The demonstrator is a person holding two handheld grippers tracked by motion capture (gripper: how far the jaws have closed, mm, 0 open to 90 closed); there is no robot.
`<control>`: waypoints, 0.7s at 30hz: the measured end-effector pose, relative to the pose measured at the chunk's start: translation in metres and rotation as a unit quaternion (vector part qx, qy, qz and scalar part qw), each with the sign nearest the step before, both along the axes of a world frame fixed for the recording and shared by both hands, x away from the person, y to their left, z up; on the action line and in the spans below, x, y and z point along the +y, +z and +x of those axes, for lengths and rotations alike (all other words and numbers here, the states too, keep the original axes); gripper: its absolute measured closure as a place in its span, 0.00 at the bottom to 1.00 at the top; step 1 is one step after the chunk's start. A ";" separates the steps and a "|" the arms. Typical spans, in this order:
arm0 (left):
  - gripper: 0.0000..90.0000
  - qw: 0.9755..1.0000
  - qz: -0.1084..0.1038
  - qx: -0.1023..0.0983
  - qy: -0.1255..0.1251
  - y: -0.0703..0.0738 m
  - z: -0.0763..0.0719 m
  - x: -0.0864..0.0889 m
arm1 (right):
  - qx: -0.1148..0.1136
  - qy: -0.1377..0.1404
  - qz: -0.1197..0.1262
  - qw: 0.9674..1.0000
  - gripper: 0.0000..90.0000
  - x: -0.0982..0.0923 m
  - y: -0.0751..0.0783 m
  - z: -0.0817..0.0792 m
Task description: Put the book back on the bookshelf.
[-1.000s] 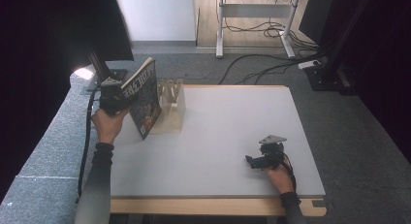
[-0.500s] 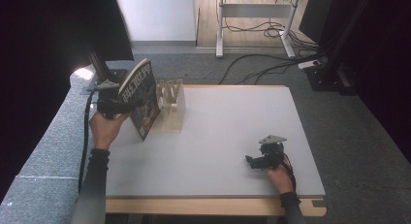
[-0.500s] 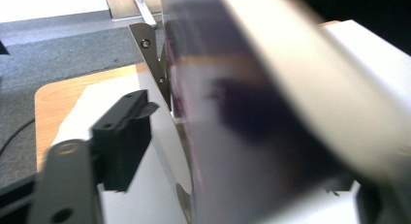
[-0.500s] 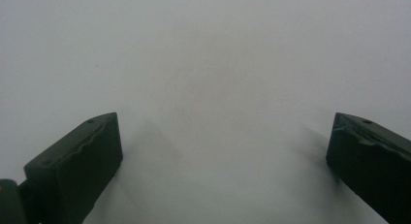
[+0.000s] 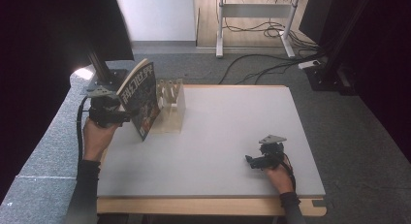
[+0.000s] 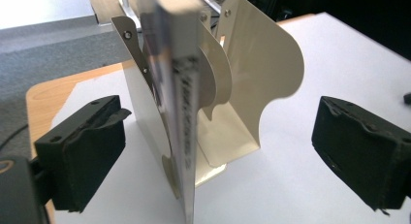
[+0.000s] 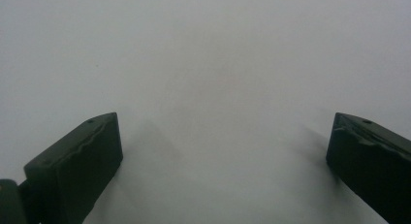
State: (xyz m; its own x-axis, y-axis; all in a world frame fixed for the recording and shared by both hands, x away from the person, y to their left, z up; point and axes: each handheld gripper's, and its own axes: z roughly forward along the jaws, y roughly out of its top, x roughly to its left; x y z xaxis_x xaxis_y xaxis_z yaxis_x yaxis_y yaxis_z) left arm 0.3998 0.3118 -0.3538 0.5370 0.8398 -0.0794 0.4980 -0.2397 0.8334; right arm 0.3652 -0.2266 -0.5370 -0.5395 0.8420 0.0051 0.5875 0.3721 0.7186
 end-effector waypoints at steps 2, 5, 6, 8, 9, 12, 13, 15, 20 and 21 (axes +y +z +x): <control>0.03 1.000 0.006 -0.003 -0.007 0.001 -0.007 -0.001 | 0.000 0.000 0.000 1.000 0.00 0.000 0.000 0.000; 0.01 1.000 0.017 -0.006 -0.019 0.001 -0.016 -0.003 | -0.001 0.001 -0.001 1.000 0.00 0.000 0.000 0.000; 0.00 0.999 0.020 -0.005 -0.025 0.001 -0.020 -0.005 | -0.001 0.001 0.000 1.000 0.00 0.000 0.000 0.000; 0.00 0.999 0.026 -0.006 -0.039 0.002 -0.027 -0.008 | 0.000 0.000 0.000 1.000 0.00 0.000 0.000 0.000; 0.00 0.999 0.026 -0.007 -0.043 0.003 -0.031 -0.009 | 0.000 0.000 0.000 1.000 0.00 0.000 0.000 0.000; 0.00 0.998 0.022 -0.012 -0.055 0.005 -0.041 -0.012 | 0.000 0.000 0.000 1.000 0.00 0.000 0.000 0.000; 0.00 0.998 0.022 -0.015 -0.059 0.005 -0.044 -0.013 | 0.000 0.000 0.000 1.000 0.00 0.000 0.000 0.000; 0.00 0.997 0.015 -0.018 -0.070 0.005 -0.049 -0.017 | 0.000 0.000 0.000 1.000 0.00 0.000 0.000 0.000; 0.00 0.995 0.009 -0.022 -0.097 -0.002 -0.056 -0.031 | 0.000 0.000 0.000 1.000 0.00 0.000 0.000 0.000; 0.00 0.994 0.009 -0.023 -0.103 -0.005 -0.057 -0.034 | 0.000 0.000 0.000 1.000 0.00 0.000 0.000 0.000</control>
